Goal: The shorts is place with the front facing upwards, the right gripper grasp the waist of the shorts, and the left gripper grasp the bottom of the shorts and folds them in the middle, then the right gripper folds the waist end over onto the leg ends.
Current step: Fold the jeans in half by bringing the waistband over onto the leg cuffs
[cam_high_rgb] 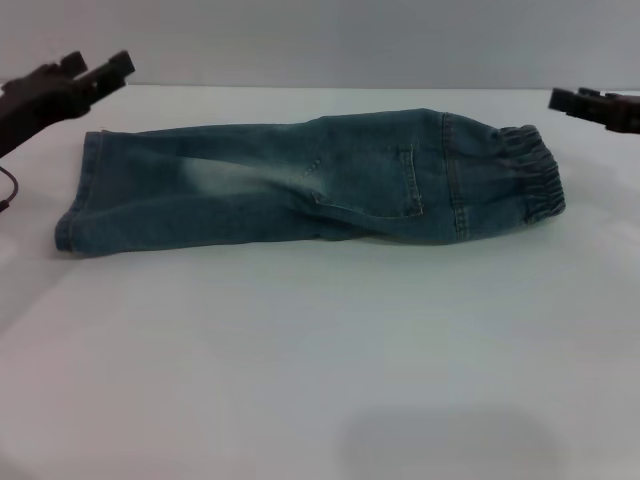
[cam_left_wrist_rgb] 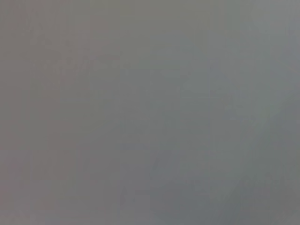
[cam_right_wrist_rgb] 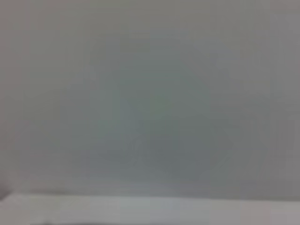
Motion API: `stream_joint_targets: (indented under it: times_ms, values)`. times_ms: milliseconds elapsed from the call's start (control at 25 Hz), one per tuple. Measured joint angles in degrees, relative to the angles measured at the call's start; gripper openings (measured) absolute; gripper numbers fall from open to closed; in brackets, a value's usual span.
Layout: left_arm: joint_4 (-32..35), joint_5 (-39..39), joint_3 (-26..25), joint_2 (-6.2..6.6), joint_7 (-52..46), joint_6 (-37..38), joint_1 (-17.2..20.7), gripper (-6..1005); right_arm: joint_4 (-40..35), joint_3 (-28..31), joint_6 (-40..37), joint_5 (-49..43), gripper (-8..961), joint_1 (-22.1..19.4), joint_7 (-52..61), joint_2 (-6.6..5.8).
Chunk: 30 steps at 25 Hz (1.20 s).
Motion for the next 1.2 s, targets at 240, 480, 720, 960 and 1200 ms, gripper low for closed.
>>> stream_joint_targets:
  times_ms: [240, 480, 720, 960, 1200]
  values:
    - [-9.1, -16.0, 0.0, -0.05, 19.0, 14.5, 2.3, 803, -9.8, -0.1, -7.8, -18.7, 530, 3.1, 14.3, -2.27]
    - [-16.3, -21.5, 0.0, -0.18, 27.6, 20.9, 2.4, 802, -12.8, -2.6, -10.0, -30.2, 529, 7.5, 19.1, -2.71]
    - [-19.1, -22.0, 0.0, -0.27, 30.0, 22.9, 2.7, 801, -12.8, -6.4, -9.2, -36.7, 530, 10.4, 20.6, -1.38]
    - [-19.2, -22.0, 0.0, -0.24, 30.3, 23.2, 3.4, 800, -13.1, -9.2, -6.9, -41.8, 530, 12.1, 21.7, 0.75]
    - [-19.3, -22.1, 0.0, -0.21, 30.5, 23.1, 3.9, 800, -13.2, -12.3, -5.3, -42.3, 529, 12.2, 22.0, 1.41]
